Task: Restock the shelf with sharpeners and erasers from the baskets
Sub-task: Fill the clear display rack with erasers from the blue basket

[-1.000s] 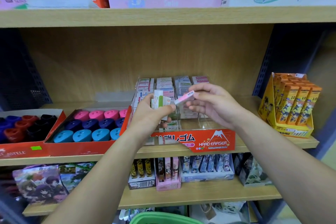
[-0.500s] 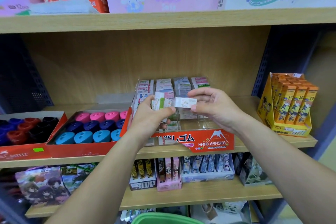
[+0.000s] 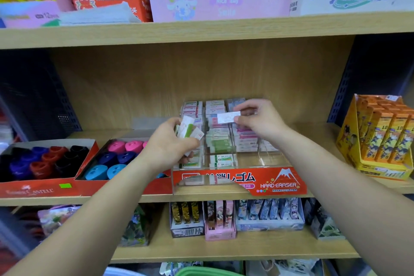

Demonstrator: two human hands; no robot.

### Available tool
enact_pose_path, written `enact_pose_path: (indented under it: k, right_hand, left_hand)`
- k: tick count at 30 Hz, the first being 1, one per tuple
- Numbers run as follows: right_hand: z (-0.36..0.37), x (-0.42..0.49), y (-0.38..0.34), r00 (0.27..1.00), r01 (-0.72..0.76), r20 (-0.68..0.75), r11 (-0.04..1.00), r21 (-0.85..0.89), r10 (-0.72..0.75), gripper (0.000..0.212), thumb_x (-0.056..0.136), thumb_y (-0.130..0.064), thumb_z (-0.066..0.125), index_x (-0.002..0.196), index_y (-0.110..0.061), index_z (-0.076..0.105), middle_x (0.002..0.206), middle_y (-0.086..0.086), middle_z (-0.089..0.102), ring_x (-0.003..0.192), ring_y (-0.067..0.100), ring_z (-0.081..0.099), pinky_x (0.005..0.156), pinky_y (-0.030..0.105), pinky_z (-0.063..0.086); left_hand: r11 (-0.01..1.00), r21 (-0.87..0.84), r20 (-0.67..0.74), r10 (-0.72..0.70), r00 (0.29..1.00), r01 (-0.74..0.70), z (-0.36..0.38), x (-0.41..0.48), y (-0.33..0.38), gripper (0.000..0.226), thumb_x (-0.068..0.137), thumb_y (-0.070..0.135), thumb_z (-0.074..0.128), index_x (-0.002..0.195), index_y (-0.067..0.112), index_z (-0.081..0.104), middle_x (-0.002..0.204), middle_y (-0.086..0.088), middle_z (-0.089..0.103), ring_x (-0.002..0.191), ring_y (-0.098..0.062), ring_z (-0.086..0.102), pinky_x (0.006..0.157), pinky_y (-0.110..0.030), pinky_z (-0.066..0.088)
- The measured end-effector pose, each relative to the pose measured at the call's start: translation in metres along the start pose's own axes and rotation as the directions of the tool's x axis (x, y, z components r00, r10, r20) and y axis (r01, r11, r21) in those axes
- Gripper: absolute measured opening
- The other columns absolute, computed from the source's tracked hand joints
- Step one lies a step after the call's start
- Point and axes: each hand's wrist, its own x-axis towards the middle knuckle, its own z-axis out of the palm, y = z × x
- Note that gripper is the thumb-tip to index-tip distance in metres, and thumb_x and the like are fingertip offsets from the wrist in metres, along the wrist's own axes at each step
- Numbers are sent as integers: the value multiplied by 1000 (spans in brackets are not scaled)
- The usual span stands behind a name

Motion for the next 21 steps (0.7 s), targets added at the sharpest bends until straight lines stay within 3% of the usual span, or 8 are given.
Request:
enact_pose_path:
  k: [3,5,8,10,13,15,18,21]
  right_hand:
    - [20,17,3,999,0,50,986,-165,9,19,86,-14,78,98,-28,73,98,3,73,80,20,72,73,37,61]
    - [28,25,4,998,-8,59,978,-210,21,17,89,-15,76,106,-19,74,92,0,73,70,12,70,62,25,57]
    - [30,28,1,985,57,172,952,-301,-4,13,93,-11,70,105,-12,74,78,-12,66,58,-4,63,52,9,42]
    - [31,29,1,973,129,229,896,-425,-31,14,92,-15,71,106,-17,75,83,-9,68,69,1,61,59,15,42]
    - [35,30,5,960,207,275,804,-558,-56,16,92,-19,70,106,-19,77,110,1,70,87,9,57,77,21,40]
    - [39,28,6,963,234,247,781,-579,-106,19,92,-20,69,110,-20,76,113,4,64,95,12,56,84,23,39]
    - [42,10,-14,970,239,121,903,-357,-209,14,96,-25,65,104,-25,75,98,-10,63,86,1,57,84,26,46]
    - [49,-18,-49,955,165,236,982,86,-181,16,99,-30,62,101,-20,75,84,-6,71,69,3,60,64,18,47]
  left_hand:
    - [999,28,-29,16,999,-15,-8,-2,-3,30,85,7,77,106,19,58,81,-13,76,62,-31,70,59,-45,59]
    - [999,32,-55,14,998,-12,-12,-2,-7,31,84,7,78,105,19,59,82,-10,76,70,-34,74,64,-51,62]
    - [1000,20,-50,-16,999,17,-17,0,-12,30,85,7,78,107,15,58,79,-6,74,61,-21,72,53,-39,60]
    - [1000,8,-37,-26,999,26,-18,0,-14,29,86,8,77,107,14,57,80,-6,74,58,-15,69,49,-29,54]
    - [1000,3,-31,-16,999,16,-17,-1,-13,30,86,8,77,107,15,58,82,-4,74,60,-14,70,49,-26,52]
    - [1000,4,-34,-12,999,12,-17,-3,-12,30,86,8,78,106,18,57,84,-3,75,58,-12,70,48,-24,51]
    - [1000,7,-30,-7,1000,7,-17,-6,-10,31,86,8,77,106,20,56,87,-4,74,55,-10,69,46,-23,50]
    - [999,39,-32,12,999,-10,-16,-8,-9,34,85,8,78,108,19,56,82,-3,73,50,-9,64,46,-24,49]
